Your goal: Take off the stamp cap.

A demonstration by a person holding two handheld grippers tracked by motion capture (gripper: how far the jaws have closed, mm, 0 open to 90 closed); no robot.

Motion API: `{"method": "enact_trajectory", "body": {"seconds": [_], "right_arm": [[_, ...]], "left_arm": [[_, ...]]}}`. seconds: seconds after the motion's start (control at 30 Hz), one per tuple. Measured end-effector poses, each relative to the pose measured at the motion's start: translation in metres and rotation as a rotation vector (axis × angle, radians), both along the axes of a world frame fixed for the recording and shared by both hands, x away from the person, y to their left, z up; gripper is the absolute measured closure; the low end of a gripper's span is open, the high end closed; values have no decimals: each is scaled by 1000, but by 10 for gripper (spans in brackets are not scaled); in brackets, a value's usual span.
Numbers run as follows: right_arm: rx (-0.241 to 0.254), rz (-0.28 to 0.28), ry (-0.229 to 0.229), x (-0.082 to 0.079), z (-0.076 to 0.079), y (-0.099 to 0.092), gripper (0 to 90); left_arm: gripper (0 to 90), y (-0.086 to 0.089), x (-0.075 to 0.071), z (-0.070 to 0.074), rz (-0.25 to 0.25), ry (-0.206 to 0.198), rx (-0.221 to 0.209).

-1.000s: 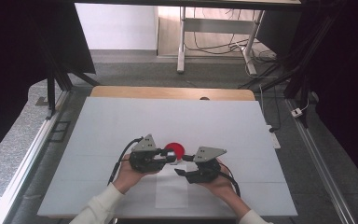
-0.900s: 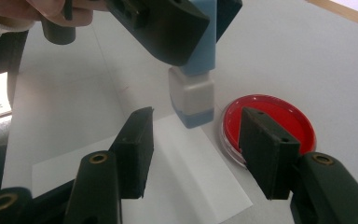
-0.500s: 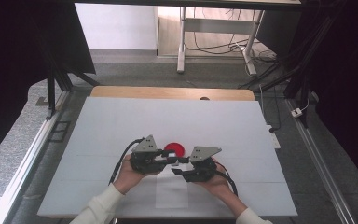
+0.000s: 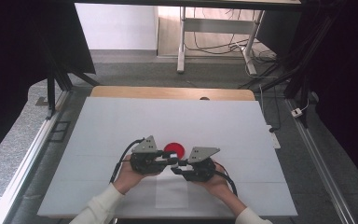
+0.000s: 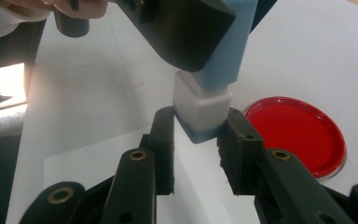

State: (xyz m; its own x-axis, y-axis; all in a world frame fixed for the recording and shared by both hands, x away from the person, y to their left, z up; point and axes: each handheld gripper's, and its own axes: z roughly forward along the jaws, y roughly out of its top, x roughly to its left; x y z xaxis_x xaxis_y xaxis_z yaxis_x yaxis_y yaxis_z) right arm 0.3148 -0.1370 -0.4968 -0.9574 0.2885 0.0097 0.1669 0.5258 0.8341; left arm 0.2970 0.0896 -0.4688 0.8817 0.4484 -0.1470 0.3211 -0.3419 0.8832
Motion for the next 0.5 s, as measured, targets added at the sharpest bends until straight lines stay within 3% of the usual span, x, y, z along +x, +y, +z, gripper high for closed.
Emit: {"method": "enact_trajectory", "body": {"seconds": [0.5], "right_arm": [[1,1,19,1,-2,0,633]], "left_arm": [[752,-1,-1,-1,-16,-17,19]]}}
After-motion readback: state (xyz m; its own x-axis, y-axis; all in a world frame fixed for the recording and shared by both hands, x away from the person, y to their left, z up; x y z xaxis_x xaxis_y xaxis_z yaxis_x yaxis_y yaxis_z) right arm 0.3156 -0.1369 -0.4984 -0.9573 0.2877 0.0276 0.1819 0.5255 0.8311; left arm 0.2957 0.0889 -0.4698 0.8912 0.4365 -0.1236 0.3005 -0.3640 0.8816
